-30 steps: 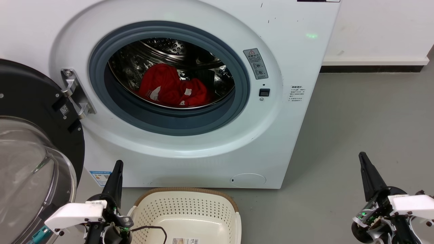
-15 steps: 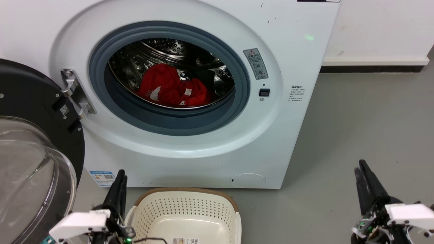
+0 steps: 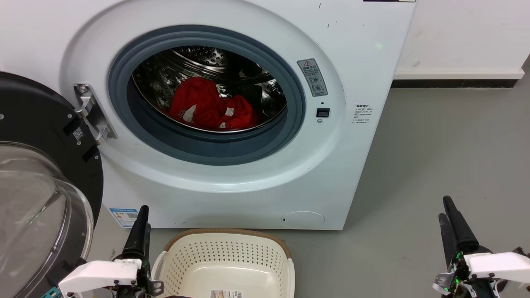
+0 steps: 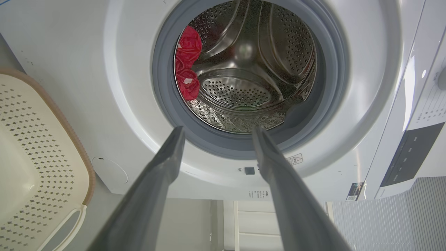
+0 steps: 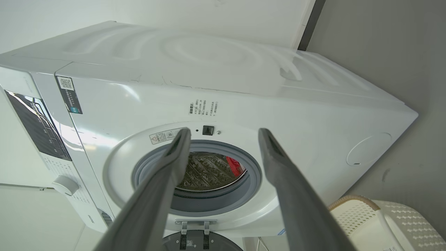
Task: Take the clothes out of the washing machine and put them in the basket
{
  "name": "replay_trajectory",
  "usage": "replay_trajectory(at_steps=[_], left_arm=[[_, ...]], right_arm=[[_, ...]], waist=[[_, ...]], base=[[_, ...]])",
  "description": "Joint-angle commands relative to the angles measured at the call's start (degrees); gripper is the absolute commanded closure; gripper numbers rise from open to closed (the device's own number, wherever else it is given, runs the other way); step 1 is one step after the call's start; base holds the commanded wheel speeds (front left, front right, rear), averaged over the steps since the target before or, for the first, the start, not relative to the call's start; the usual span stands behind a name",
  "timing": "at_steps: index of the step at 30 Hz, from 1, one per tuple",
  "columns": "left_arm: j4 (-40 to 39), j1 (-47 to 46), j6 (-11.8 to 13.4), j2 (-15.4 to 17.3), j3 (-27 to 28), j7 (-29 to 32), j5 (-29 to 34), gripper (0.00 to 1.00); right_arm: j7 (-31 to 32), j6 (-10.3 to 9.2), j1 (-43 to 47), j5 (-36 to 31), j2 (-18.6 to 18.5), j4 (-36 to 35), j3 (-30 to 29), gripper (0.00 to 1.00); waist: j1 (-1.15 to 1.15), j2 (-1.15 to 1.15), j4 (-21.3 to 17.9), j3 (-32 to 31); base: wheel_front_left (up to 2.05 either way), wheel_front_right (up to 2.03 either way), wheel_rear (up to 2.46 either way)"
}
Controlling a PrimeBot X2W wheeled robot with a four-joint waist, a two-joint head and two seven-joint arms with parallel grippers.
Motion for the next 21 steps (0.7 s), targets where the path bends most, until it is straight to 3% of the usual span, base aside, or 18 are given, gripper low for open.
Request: replay_trajectory(at_steps=[1,5,6,21], left_arm=[[-1.75,-0.6,0.42,0.09,-0.27,-0.62,2.31,0.0],[-3.11,-0.19,1.81,0.1,-0.97,-1.64,7.03,0.0],[-4.53,0.25,3.46,0.11,-2.05,-2.86,13.69,0.0],[-6.17,1.58,7.64,0.13,-5.32,-5.94,30.27,0.0]], right_arm=[[-0.58,0.0,-0.25,-2.49,0.0,-1.78,0.08,0.0],[-1.62,0.0,0.22,-7.99,0.01,-3.51,0.6,0.0],[-2.82,0.0,0.84,-15.78,0.02,-5.53,1.28,0.0],[-5.9,0.0,2.62,-34.91,0.04,-8.24,3.39,0.0]], waist=[[0.0,0.0,-0.01,0.02],[0.0,0.0,-0.02,0.08],[0.0,0.0,-0.01,0.15],[0.0,0.0,0.16,0.17]], base=[[0.0,0.0,0.0],[0.0,0.0,0.0],[0.0,0.0,0.0],[0.0,0.0,0.0]])
